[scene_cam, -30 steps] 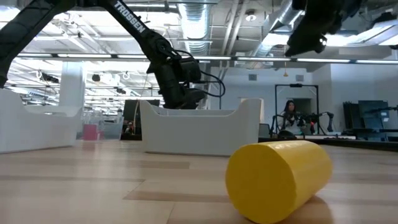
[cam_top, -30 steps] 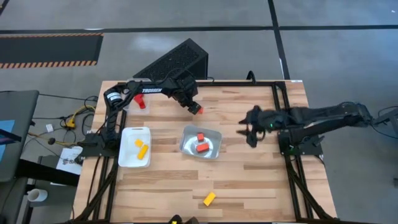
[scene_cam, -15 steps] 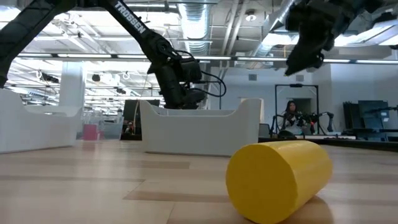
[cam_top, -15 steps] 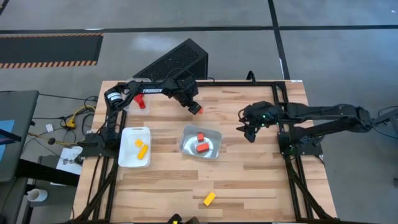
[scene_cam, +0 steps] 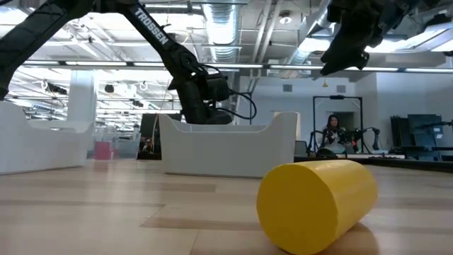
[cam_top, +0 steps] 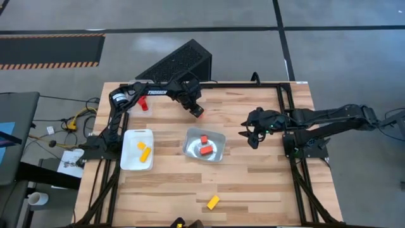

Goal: Sort & place blocks by color
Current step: Put the orange wooden block into the gray bin

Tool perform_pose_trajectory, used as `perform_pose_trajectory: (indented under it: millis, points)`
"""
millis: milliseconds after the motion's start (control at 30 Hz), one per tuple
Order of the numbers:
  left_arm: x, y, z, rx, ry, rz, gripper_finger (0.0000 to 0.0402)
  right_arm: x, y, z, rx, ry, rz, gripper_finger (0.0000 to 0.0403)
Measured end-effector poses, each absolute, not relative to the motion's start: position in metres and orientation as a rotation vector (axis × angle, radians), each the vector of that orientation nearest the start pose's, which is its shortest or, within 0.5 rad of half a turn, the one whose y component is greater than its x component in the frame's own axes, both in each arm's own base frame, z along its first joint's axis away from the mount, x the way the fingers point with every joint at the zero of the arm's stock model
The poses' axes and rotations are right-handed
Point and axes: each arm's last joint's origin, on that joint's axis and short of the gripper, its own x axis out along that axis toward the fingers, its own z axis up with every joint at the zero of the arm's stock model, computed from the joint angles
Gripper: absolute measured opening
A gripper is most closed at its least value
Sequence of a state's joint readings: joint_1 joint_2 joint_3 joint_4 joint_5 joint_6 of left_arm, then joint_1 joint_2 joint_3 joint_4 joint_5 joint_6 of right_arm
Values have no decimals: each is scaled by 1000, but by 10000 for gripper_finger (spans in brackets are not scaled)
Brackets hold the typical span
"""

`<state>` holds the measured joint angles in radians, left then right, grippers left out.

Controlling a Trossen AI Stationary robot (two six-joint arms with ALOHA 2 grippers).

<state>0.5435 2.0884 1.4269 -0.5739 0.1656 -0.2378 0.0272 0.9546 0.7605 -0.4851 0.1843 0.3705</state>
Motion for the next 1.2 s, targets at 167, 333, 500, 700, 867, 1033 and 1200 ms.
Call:
perform_pose_trajectory:
  millis: [167,333,500,700,867,1033,1200]
  points:
    - [355,210,139,-631,1140,466,47,194,0,270,304,638,-281,238]
    - [353,208,144,-577,1150,438,20,194,3,270,300,640,-269,238]
    - [351,206,168,-511,1102,457,76,194,3,270,305,637,-270,238]
    - [352,209,174,-470,1059,473,173,194,3,270,310,636,-272,238]
    - [353,209,175,-461,1049,469,225,194,3,270,310,636,-271,238]
    - [354,211,176,-442,1031,463,243,195,3,271,304,625,-267,238]
    - [357,207,176,-461,1023,419,245,195,3,271,305,623,-266,238]
